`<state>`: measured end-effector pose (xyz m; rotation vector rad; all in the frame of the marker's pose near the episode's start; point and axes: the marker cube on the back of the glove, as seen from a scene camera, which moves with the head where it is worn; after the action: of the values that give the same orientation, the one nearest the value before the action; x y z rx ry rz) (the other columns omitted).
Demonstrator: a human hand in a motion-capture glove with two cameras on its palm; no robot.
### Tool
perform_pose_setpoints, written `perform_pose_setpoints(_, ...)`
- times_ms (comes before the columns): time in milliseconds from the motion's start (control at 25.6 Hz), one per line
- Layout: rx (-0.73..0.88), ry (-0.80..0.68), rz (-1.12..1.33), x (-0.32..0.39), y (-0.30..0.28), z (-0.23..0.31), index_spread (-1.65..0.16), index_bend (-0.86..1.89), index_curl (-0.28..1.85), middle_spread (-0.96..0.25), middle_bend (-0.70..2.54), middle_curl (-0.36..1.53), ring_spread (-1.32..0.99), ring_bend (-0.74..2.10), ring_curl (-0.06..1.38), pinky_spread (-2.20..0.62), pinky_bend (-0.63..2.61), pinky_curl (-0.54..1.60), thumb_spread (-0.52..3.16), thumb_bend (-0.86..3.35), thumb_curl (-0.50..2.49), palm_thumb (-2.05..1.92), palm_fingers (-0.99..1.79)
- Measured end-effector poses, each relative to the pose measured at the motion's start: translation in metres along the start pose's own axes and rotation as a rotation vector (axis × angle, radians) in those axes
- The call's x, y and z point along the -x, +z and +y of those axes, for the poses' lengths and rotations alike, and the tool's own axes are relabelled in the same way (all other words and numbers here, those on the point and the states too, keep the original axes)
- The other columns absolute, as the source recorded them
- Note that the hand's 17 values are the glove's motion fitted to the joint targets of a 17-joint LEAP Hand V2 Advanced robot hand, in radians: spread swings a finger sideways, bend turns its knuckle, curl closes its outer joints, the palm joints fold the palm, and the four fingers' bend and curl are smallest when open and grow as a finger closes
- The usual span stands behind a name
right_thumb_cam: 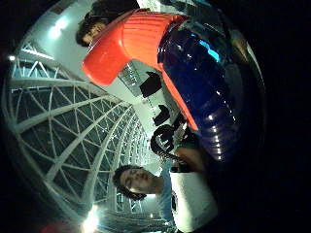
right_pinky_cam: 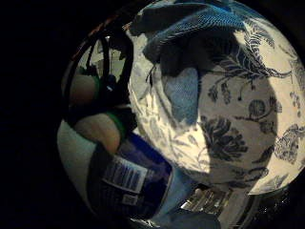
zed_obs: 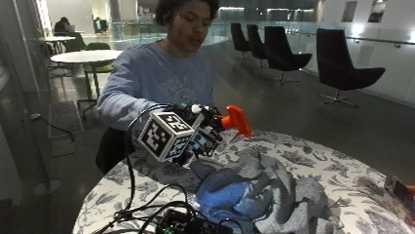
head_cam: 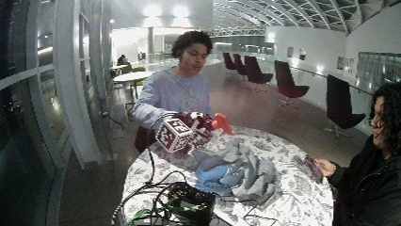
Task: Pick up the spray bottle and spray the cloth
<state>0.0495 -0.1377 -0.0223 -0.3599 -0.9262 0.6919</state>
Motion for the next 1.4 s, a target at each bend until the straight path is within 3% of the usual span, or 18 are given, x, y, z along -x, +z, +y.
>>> perform_pose_setpoints(1053, 0.005, 0.044, 0.019, 0.011, 0.028, -0.009, -0.17, 0.1, 0.27, -0.01, 0.28, 0.48, 0.03, 0.57, 0.42, 0.23, 0.29, 0.37, 0.88, -0.02, 0.64, 0.84, 1.08)
perform_pose_setpoints(1209, 0.002, -0.043, 0.009, 0.019, 0.05, -0.009, -0.17, 0.1, 0.26, -0.01, 0.29, 0.48, 0.03, 0.57, 0.42, 0.23, 0.28, 0.37, 0.89, -0.02, 0.64, 0.84, 1.08)
perform_pose_setpoints(1404, 0.058, -0.331, -0.076, 0.048, 0.099, -0.014, -0.17, 0.1, 0.26, -0.02, 0.29, 0.48, 0.03, 0.57, 0.42, 0.22, 0.28, 0.37, 0.89, -0.02, 0.64, 0.84, 1.08)
